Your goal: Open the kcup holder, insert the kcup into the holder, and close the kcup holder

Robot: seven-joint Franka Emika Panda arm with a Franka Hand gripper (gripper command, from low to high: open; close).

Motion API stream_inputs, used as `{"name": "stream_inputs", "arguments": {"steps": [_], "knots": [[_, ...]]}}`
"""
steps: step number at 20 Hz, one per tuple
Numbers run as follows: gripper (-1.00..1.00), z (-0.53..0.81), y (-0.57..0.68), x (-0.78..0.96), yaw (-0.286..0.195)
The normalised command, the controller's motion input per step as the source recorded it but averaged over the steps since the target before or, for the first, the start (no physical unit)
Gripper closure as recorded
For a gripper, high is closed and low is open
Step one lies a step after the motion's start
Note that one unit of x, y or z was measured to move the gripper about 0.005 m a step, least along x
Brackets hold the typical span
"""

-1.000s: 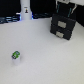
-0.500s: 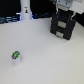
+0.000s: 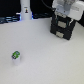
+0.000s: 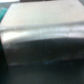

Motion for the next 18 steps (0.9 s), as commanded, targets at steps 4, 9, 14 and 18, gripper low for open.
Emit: {"name": "stream_inputs", "arguments": {"steps": [4, 9, 14, 18], "knots": [[1.00, 0.00, 0.00, 0.00, 0.000], [1.00, 0.00, 0.00, 0.07, -0.032], [1.00, 0.00, 0.00, 0.12, -0.026], [1.00, 0.04, 0.00, 0.27, -0.026]]}}
